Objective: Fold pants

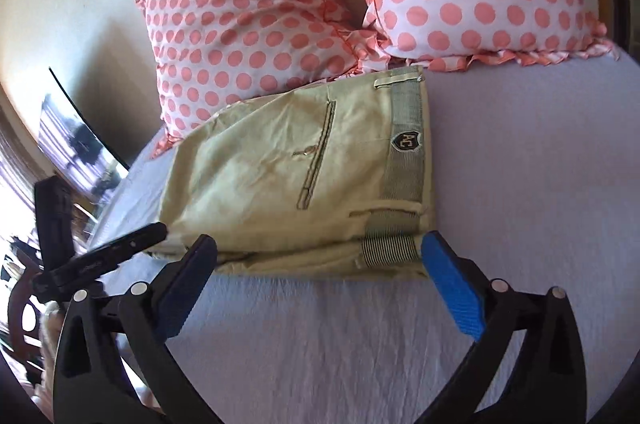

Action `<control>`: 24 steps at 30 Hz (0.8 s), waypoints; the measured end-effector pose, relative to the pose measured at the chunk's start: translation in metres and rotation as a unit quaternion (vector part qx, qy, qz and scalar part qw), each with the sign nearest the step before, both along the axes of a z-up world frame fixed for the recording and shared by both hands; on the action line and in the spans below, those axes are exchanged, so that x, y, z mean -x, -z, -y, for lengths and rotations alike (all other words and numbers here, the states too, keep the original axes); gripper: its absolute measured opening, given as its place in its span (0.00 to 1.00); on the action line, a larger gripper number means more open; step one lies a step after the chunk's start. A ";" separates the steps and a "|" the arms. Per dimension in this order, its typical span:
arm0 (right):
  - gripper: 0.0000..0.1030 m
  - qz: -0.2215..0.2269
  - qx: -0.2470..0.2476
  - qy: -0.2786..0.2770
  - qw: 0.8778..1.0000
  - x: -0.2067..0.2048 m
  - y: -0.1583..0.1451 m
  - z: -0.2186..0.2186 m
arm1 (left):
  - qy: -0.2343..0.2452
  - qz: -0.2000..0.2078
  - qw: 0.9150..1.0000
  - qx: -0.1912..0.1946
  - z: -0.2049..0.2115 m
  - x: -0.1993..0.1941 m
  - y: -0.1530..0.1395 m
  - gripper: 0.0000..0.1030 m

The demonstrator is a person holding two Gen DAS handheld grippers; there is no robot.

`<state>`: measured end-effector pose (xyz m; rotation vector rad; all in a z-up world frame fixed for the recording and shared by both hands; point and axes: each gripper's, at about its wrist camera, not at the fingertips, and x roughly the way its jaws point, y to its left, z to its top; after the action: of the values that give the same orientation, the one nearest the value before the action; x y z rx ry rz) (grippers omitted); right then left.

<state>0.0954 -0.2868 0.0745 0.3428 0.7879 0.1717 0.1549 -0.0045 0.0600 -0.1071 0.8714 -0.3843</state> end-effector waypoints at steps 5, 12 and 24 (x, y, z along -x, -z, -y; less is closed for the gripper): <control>0.99 0.001 0.097 0.031 0.995 0.042 0.028 -0.036 | -0.036 0.044 0.993 -0.104 0.002 0.066 0.008 0.97; 0.99 0.016 0.151 0.041 0.988 0.058 0.046 -0.066 | -0.051 0.047 0.990 -0.125 0.002 0.099 0.027 0.97; 0.99 0.055 0.157 0.065 0.984 0.072 0.055 -0.072 | -0.086 0.115 0.982 -0.126 0.008 0.118 0.040 0.98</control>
<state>0.0234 -0.2144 0.0191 0.0842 0.6675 -0.0570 0.0366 -0.0122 0.0201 0.0937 0.6702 -0.1189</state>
